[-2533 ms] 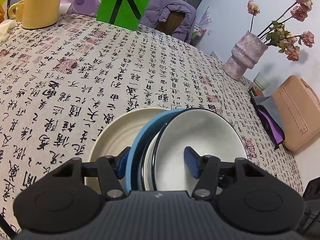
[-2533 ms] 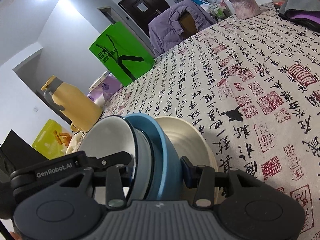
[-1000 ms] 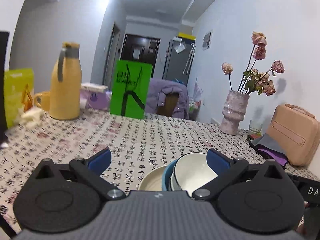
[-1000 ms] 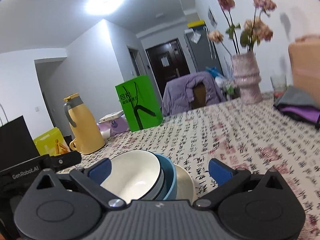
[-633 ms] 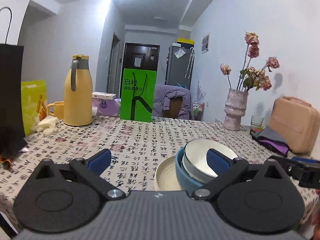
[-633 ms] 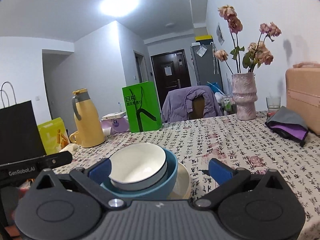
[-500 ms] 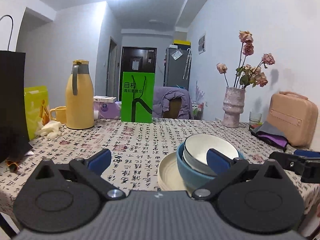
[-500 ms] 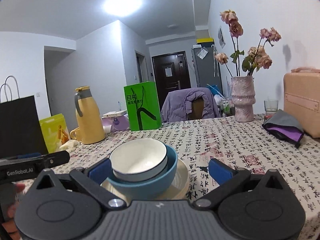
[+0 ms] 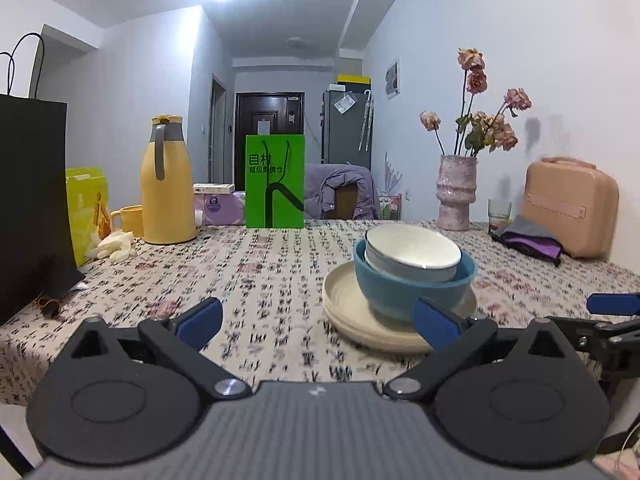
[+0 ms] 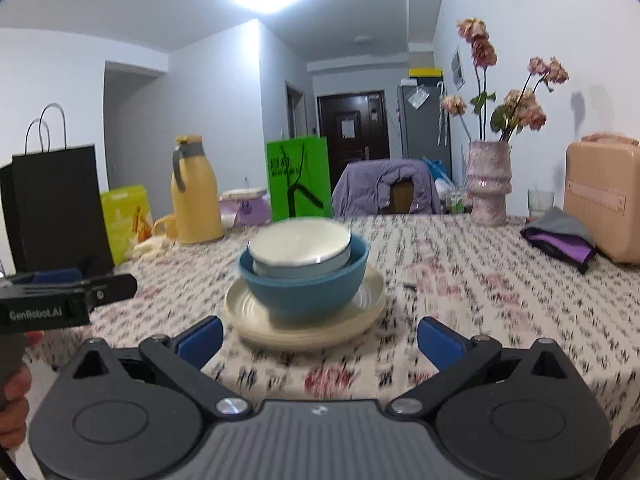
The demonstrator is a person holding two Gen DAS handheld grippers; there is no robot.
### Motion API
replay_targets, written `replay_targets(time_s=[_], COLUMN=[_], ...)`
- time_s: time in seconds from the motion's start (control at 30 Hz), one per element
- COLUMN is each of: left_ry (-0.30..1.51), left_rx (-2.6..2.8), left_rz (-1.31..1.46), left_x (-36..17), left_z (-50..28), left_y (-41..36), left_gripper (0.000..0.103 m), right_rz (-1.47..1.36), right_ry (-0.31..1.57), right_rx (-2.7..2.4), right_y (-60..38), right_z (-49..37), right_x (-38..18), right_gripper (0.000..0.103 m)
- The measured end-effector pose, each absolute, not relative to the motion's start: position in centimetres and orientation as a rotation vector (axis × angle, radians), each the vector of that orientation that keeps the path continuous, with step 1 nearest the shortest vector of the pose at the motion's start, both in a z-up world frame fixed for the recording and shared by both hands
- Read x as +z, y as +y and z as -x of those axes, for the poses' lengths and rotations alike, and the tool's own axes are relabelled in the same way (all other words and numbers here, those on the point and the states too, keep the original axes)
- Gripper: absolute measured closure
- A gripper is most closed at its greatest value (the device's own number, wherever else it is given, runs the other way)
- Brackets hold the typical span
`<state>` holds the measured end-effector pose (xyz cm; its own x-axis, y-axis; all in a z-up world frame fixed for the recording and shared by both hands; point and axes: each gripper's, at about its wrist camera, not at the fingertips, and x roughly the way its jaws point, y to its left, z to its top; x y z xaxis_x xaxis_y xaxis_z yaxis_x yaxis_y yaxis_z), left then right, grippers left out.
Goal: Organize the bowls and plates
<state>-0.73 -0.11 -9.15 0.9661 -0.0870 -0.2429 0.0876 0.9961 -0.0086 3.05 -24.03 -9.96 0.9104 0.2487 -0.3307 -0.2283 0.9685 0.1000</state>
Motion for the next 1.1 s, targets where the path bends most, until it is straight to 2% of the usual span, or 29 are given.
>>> replay_targets(time_s=[0.43, 1.1], left_ry=[0.301, 0.286], left_rx=[-0.098, -0.102], left_rz=[-0.029, -0.021], left_x=[-11.5, -11.5], left_z=[2.1, 2.3], left_y=[0.1, 0.2], left_gripper=[0.000, 0.000], right_rz=[-0.058, -0.070], right_ry=[0.404, 0.397], right_rx=[0.256, 0.256], right_y=[-23.6, -23.7], right_z=[-2.1, -2.1], right_x=[-11.6, -11.6], right_gripper=[0.000, 0.000])
